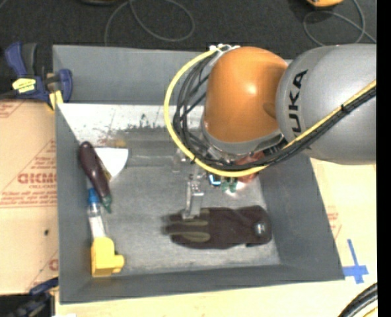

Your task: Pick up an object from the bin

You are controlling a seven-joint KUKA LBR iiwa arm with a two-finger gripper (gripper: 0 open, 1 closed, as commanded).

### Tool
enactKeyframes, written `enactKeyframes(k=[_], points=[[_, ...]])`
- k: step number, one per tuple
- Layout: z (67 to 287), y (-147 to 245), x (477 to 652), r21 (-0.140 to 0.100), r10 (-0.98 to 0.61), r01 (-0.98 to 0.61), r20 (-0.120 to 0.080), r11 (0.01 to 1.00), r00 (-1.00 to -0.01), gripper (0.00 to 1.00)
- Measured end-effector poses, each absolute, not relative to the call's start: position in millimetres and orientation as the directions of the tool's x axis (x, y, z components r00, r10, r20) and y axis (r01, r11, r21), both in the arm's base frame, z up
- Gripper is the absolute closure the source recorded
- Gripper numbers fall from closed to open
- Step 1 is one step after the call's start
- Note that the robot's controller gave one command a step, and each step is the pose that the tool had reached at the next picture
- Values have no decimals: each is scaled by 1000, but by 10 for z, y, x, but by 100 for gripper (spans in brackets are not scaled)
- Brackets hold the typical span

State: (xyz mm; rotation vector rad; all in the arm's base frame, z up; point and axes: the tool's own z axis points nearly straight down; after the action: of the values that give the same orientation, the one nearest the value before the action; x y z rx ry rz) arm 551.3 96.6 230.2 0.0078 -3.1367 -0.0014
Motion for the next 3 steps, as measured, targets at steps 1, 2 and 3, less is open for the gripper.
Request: enactKeyframes(k=[1, 2, 3], points=[[2343, 960, 5521, 2, -3, -3, -1, 1000, -1000, 0], [2073, 847, 5432, 1, -57, -57, -9, 998, -998, 0], [1595, 702, 5487, -1, -298, -298, -5, 955, -955, 0]])
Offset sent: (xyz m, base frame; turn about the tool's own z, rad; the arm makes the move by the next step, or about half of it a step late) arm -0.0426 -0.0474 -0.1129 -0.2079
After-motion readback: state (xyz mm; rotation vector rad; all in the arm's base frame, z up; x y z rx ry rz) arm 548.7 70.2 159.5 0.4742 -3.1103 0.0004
